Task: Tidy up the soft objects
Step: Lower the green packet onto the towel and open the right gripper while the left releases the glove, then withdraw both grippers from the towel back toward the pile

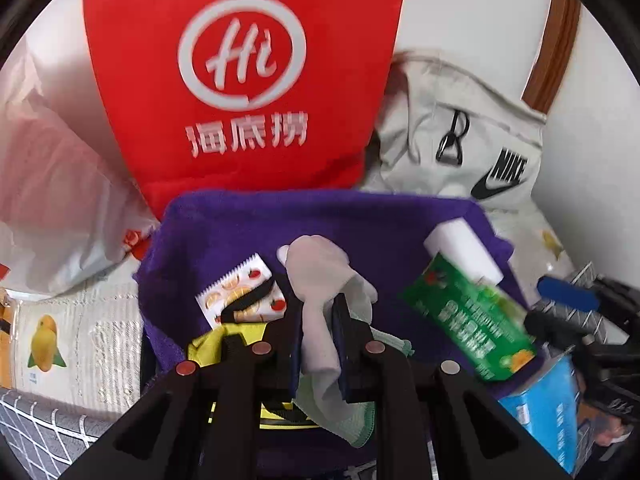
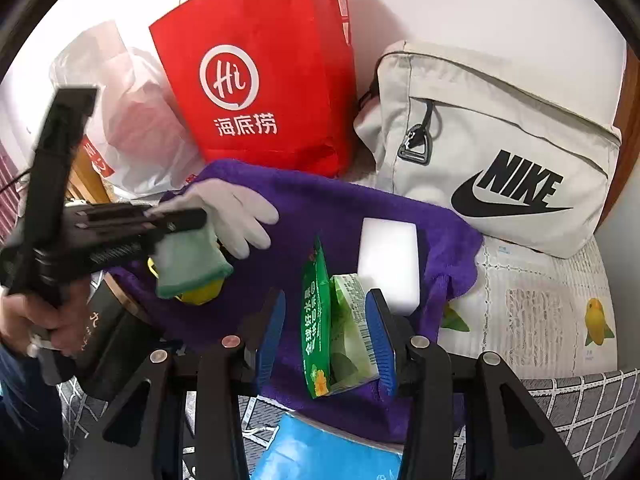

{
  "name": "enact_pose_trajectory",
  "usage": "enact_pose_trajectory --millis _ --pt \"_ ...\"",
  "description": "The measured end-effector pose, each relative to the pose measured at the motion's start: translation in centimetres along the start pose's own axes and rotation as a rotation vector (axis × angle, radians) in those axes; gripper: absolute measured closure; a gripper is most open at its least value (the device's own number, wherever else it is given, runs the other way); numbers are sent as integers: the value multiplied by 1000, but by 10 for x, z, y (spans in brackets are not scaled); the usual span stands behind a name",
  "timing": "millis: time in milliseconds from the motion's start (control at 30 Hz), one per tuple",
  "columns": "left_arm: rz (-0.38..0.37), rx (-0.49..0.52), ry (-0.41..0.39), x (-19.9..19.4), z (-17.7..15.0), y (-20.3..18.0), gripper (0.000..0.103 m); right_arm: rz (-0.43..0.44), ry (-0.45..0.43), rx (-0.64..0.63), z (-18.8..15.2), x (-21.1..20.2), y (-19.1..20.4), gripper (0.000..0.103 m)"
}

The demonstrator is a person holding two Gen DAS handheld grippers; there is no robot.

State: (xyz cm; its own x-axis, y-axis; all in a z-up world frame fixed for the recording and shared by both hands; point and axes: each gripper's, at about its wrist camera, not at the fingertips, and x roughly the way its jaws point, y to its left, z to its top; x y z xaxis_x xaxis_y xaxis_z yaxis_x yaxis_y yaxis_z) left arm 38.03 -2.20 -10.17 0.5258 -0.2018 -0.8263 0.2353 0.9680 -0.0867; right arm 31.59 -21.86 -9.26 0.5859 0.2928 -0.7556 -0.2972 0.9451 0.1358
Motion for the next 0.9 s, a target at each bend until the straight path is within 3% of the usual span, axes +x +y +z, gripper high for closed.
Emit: enact_pose_trajectory --millis 167,233,333,367,400,667,900 --pt "-3 -21 16 5 0 3 87 -2 7 -16 -1 3 5 61" --pt "15 -15 0 3 3 2 81 -9 7 -26 0 3 8 61" --pt "43 -9 -27 -1 5 3 57 -11 2 -31 -1 0 9 61" --pt "57 0 -37 -3 5 2 43 -10 2 -32 -1 -1 10 61" --pt "70 5 -49 -6 5 2 41 -11 0 -35 -1 -3 10 61" --pt "106 26 -55 -37 -5 -1 41 -12 2 -38 -15 -22 19 61" --pt "107 8 -67 -78 -34 -3 41 8 6 -46 -45 -49 41 61"
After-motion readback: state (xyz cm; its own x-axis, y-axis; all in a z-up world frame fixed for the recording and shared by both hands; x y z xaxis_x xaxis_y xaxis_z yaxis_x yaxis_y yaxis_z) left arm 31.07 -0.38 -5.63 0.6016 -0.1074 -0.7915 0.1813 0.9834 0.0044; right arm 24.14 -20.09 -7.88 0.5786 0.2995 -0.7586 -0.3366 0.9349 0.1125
